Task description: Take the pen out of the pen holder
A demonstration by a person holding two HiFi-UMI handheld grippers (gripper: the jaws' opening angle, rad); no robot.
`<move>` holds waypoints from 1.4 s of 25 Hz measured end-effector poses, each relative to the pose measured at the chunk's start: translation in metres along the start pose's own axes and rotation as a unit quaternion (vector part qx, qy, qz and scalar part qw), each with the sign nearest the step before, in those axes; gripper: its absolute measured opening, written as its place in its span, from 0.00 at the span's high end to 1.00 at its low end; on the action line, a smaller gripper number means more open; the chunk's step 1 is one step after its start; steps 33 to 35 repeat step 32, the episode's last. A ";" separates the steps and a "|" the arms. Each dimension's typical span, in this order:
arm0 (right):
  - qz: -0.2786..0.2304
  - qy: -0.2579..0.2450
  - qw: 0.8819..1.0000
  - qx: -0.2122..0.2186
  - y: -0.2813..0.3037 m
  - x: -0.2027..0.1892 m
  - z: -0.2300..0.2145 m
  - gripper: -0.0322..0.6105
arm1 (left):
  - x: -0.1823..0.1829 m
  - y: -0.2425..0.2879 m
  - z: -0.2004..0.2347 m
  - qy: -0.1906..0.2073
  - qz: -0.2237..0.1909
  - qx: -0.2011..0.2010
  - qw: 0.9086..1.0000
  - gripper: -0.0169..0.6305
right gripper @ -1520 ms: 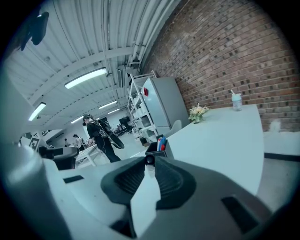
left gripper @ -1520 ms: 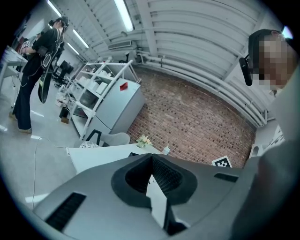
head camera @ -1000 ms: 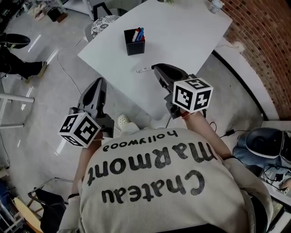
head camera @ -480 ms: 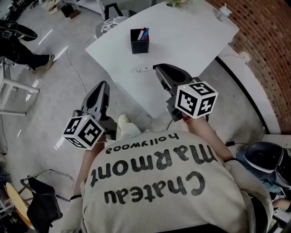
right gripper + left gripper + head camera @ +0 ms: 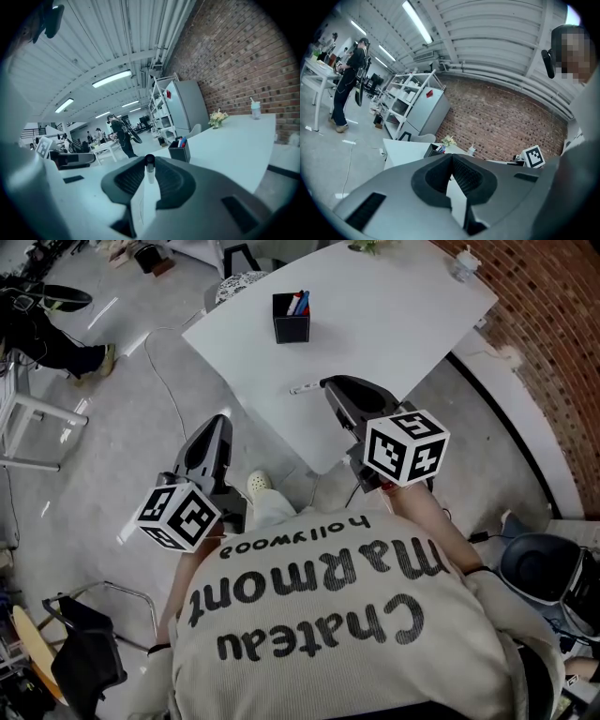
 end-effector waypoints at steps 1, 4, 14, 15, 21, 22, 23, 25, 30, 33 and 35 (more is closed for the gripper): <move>0.000 0.001 1.000 -0.001 -0.001 0.000 0.000 0.84 | 0.000 -0.001 -0.001 0.000 0.001 0.000 1.000 0.97; 0.001 0.000 1.000 -0.002 -0.003 -0.001 0.003 0.84 | 0.001 -0.005 -0.001 0.000 0.003 0.001 1.000 0.97; 0.003 0.001 1.000 -0.002 -0.012 -0.010 0.007 0.84 | -0.004 -0.017 -0.005 -0.001 0.007 0.003 1.000 0.97; 0.005 0.001 1.000 -0.003 -0.013 -0.012 0.008 0.84 | -0.005 -0.018 -0.006 -0.002 0.008 0.003 1.000 0.97; 0.005 -0.003 1.000 0.000 -0.013 -0.014 0.012 0.84 | -0.004 -0.024 -0.006 0.000 0.002 0.004 1.000 0.97; 0.004 -0.003 1.000 0.001 -0.013 -0.013 0.014 0.84 | -0.003 -0.025 -0.005 0.000 0.001 0.005 1.000 0.97; 0.004 -0.004 1.000 0.002 -0.013 -0.013 0.015 0.84 | -0.003 -0.026 -0.004 0.000 0.001 0.006 1.000 0.97; 0.004 -0.005 1.000 0.003 -0.013 -0.013 0.017 0.84 | -0.003 -0.029 -0.004 -0.001 0.000 0.007 1.000 0.97; 0.006 -0.005 1.000 0.004 -0.014 -0.015 0.019 0.84 | -0.004 -0.032 -0.004 -0.003 0.000 0.010 1.000 0.97; 0.006 -0.004 1.000 0.004 -0.014 -0.016 0.019 0.84 | -0.005 -0.033 -0.004 -0.004 0.000 0.010 1.000 0.97; 0.006 -0.004 1.000 0.004 -0.014 -0.016 0.019 0.84 | -0.005 -0.033 -0.004 -0.004 0.000 0.010 1.000 0.97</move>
Point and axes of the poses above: the fingertips, and each gripper's own axes: y forward along the fingers, z to its left, x out of its top, the point moved 2 cm from there along -y, backward along the fingers, and after that the axes turned 7 degrees about -x, right-handed, at the moved point
